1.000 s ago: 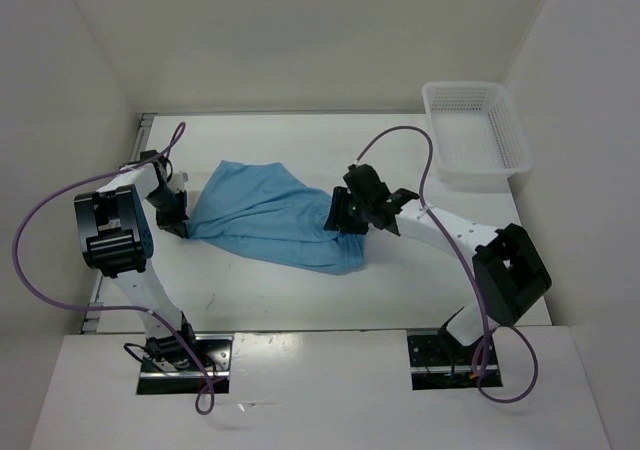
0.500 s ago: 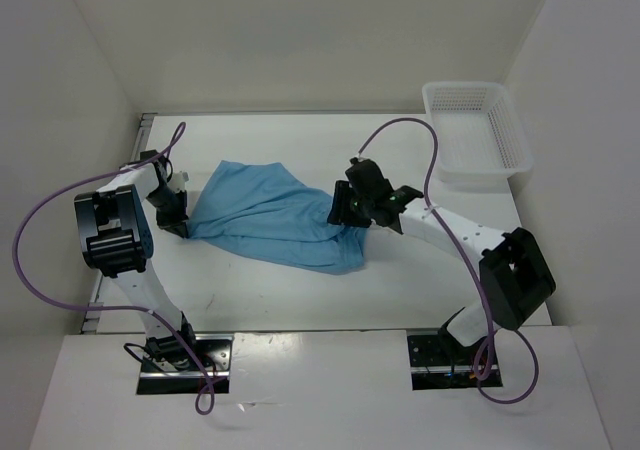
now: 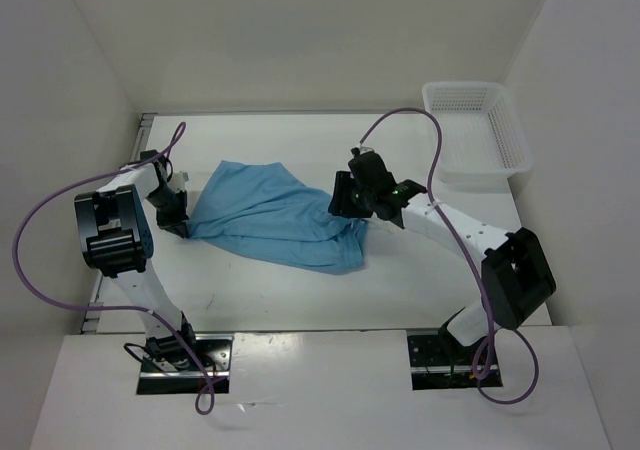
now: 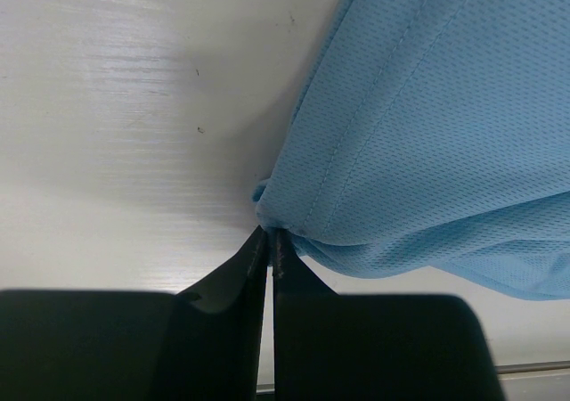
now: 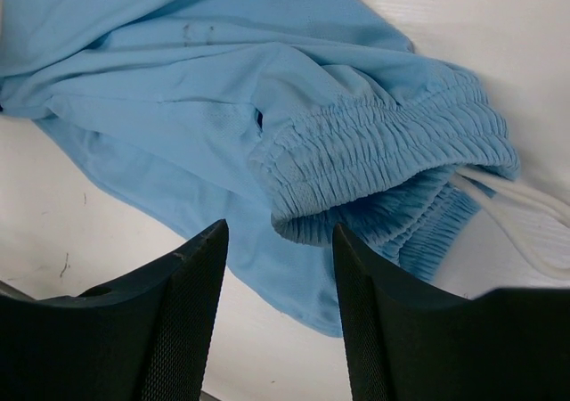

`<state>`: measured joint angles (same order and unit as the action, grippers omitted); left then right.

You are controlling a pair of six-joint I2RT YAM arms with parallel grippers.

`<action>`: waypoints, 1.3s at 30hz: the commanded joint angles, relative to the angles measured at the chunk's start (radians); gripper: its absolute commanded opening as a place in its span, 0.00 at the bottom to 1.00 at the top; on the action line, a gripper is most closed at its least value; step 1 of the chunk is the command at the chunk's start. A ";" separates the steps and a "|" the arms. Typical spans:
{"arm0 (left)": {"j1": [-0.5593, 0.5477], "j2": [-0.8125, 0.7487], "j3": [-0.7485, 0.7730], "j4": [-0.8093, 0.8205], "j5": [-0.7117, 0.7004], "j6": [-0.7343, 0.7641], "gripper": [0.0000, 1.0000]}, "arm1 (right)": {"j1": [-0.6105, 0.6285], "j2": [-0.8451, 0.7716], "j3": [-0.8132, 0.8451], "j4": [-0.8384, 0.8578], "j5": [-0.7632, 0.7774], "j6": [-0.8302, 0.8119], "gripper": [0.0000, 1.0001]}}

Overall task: Fold and stack the shorts
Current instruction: Fold the shorts

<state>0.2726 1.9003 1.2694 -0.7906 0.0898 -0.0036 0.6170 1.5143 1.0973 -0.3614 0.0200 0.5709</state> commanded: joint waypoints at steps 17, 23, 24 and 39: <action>0.005 -0.035 -0.022 0.001 0.013 0.004 0.08 | -0.016 0.086 0.022 0.117 -0.069 -0.008 0.58; 0.005 -0.035 -0.031 0.001 0.013 0.004 0.08 | -0.016 0.116 0.035 0.128 -0.078 0.024 0.53; 0.005 -0.035 -0.031 0.001 0.013 0.004 0.08 | -0.016 0.127 0.035 0.128 -0.078 0.024 0.50; 0.005 -0.035 0.014 0.010 -0.009 0.004 0.08 | -0.034 -0.297 -0.112 0.012 -0.159 -0.218 0.00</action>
<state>0.2726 1.8927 1.2541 -0.7811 0.0872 -0.0040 0.5880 1.3853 1.0050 -0.3183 -0.0822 0.4885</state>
